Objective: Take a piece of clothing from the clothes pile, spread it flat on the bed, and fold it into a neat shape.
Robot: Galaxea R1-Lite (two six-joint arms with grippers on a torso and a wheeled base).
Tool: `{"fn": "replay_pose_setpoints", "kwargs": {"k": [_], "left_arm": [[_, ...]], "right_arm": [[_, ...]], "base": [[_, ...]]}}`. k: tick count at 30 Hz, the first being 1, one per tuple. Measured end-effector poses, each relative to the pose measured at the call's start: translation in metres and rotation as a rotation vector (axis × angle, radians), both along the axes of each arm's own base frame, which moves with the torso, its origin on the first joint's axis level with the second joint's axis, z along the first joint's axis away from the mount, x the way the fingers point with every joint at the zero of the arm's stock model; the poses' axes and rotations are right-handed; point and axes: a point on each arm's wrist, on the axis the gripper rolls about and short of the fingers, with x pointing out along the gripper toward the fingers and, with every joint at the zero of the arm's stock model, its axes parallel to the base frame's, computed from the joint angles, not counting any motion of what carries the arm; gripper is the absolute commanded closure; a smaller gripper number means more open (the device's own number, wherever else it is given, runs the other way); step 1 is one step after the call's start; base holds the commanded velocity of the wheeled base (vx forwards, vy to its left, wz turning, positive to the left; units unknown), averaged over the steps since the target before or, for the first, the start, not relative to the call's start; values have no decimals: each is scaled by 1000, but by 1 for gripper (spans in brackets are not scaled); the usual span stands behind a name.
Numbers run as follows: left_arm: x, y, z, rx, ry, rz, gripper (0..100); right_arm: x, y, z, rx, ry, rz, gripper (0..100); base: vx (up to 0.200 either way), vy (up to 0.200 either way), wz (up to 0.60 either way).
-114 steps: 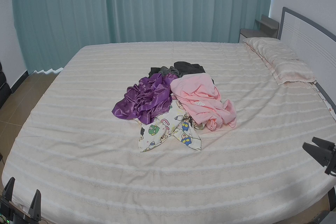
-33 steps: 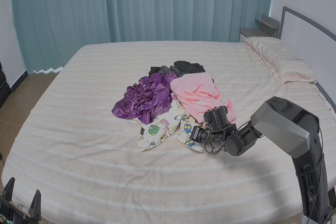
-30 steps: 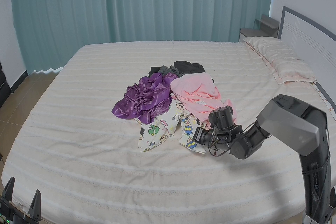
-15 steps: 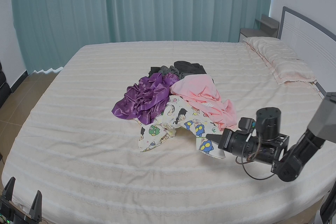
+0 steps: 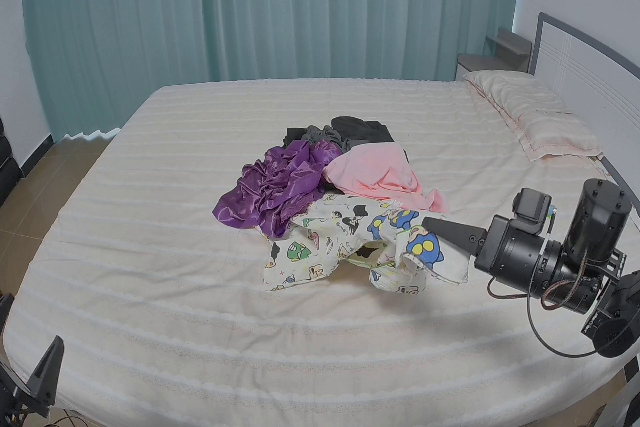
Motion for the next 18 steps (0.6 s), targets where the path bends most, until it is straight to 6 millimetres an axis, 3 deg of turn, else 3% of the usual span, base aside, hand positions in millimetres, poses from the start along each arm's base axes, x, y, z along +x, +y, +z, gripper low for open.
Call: {"fn": "replay_pose_setpoints", "kwargs": {"k": [10, 14, 15, 18], "left_arm": [[75, -19, 13, 74, 259, -268, 0], [110, -32, 10, 92, 300, -308, 0], [126, -40, 8, 98, 304, -315, 0], [147, -51, 1, 107, 322, -319, 0]], "right_arm": [[-10, -2, 33, 69, -107, 39, 100], [-12, -2, 43, 86, -135, 51, 100], [-12, -2, 46, 92, -143, 55, 100], [-13, -2, 50, 99, -154, 60, 100]], "base": [[0, 0, 0], [0, 0, 0], [0, 0, 0], [0, 0, 0]]}}
